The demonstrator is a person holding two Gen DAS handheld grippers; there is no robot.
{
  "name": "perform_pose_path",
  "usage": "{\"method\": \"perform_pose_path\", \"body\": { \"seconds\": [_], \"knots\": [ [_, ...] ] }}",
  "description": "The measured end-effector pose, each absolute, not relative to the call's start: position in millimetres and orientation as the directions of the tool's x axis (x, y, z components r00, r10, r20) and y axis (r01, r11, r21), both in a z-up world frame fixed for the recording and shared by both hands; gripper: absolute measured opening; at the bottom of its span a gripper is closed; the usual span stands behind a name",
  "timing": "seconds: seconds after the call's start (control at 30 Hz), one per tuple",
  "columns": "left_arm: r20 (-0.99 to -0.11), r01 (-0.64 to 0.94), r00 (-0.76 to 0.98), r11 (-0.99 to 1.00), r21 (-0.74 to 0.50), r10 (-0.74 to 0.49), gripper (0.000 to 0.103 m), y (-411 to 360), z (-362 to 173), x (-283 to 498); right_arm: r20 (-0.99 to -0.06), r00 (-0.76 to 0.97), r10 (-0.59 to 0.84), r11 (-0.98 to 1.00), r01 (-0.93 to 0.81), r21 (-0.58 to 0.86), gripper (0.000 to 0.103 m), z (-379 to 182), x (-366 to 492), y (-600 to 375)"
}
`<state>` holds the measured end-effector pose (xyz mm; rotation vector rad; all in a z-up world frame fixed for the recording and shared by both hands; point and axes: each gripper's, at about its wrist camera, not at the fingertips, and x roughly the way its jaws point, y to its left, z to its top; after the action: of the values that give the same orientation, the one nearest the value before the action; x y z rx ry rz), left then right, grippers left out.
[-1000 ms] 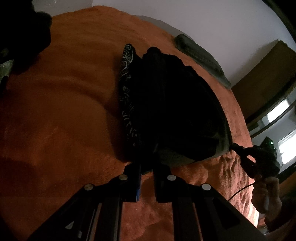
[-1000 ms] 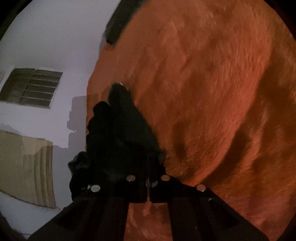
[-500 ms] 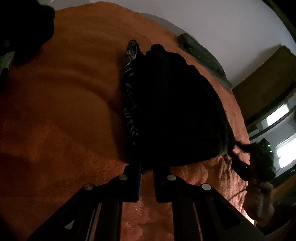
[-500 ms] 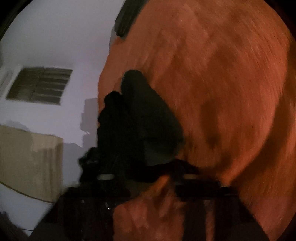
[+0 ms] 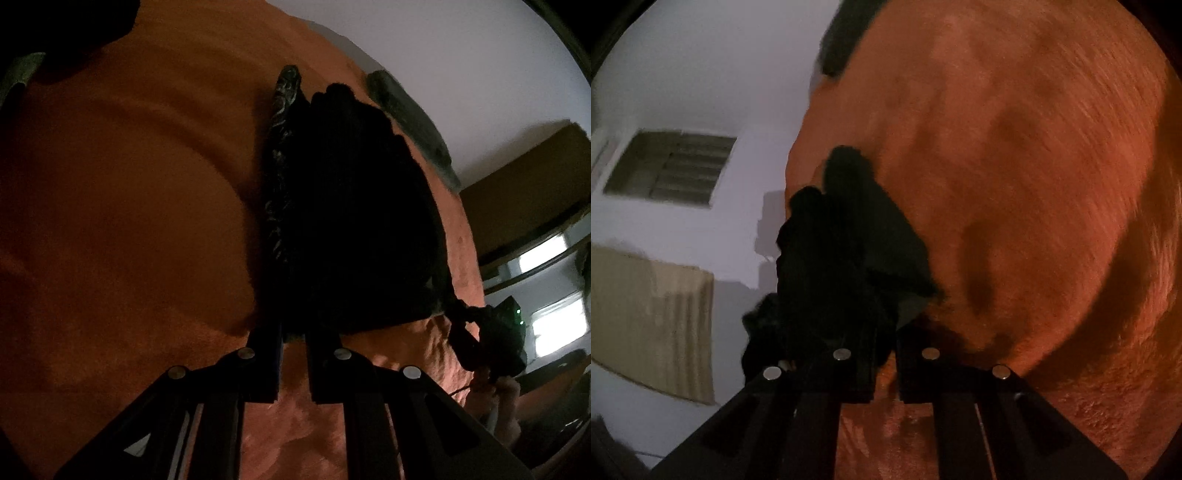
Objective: Fold clothes
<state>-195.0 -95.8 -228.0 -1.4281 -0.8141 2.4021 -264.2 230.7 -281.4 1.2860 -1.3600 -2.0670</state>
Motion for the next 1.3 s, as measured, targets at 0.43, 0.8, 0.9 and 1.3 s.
{"method": "perform_pose_path", "body": {
  "seconds": [0.43,0.8,0.9,1.3],
  "knots": [
    [-0.708,-0.151,-0.544,-0.883,-0.444,0.449,0.011,-68.7,-163.1,-202.7,-0.636,-0.634,-0.439,-0.868,0.117,0.482,0.025,-190.3,-225.7,232.7],
    [-0.824,-0.202,-0.437,-0.932,-0.302,0.362,0.010,-7.7,-208.2,-241.8,-0.800,-0.432,-0.415,-0.825,0.551,0.130,0.000,-216.0,-233.0,37.9],
    [-0.824,-0.151,-0.442,-0.935,-0.320,0.354,0.003,-23.0,-218.3,-242.5,-0.841,-0.405,-0.360,-0.881,0.445,0.162,0.000,-237.3,-253.1,59.9],
    [-0.825,-0.196,-0.482,-0.954,-0.226,0.295,0.002,-34.6,-200.6,-224.5,-0.802,-0.505,-0.318,-0.945,0.240,0.224,0.000,-236.2,-258.3,169.4]
  ]
}}
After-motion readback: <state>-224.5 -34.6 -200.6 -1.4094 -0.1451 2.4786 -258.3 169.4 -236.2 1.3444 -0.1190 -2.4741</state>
